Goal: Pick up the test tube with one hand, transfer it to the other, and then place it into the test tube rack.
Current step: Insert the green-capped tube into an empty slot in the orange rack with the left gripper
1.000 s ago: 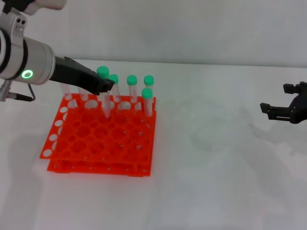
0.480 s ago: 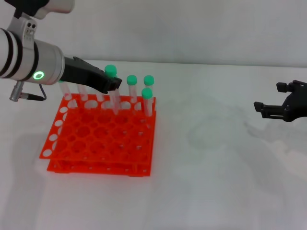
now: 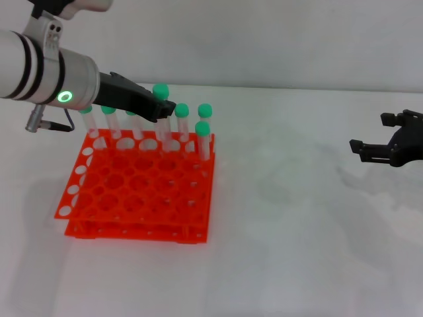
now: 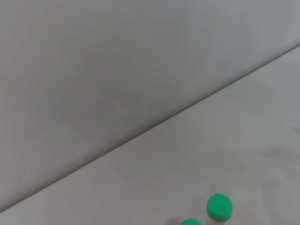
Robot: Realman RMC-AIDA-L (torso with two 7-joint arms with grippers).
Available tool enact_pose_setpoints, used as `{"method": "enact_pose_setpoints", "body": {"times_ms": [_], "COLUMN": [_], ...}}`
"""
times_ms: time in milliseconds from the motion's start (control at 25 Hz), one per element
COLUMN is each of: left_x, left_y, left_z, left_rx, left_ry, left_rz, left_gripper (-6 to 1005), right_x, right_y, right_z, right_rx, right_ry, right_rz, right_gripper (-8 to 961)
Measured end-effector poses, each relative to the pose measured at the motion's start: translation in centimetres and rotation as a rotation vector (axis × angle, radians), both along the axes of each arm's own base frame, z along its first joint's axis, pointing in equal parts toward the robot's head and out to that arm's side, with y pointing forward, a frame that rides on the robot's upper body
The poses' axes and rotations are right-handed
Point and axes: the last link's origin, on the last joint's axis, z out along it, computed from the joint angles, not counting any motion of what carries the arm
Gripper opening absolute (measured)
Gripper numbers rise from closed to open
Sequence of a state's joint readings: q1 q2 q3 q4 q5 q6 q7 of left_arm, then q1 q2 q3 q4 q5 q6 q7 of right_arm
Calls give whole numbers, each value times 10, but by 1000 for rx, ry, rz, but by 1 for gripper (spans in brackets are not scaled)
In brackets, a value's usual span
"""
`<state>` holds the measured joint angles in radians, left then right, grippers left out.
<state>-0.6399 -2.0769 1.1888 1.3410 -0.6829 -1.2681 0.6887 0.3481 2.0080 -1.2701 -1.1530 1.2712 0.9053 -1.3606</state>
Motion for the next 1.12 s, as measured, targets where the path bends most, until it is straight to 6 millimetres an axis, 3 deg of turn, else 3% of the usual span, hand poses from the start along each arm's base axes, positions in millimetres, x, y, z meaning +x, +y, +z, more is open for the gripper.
{"method": "enact_pose_setpoints", "body": {"times_ms": [1120], "left_x": [3], "left_y": [8], "left_z": [-18], "left_rx": [-33], "left_ry": [8], "left_rz": [-3], "left_gripper": [213], "right_x": [-2], "right_y": [5], "right_z": [-4], "right_rx": [-9], "right_ry": [-18], "right_rz": [8], "right_gripper": [868]}}
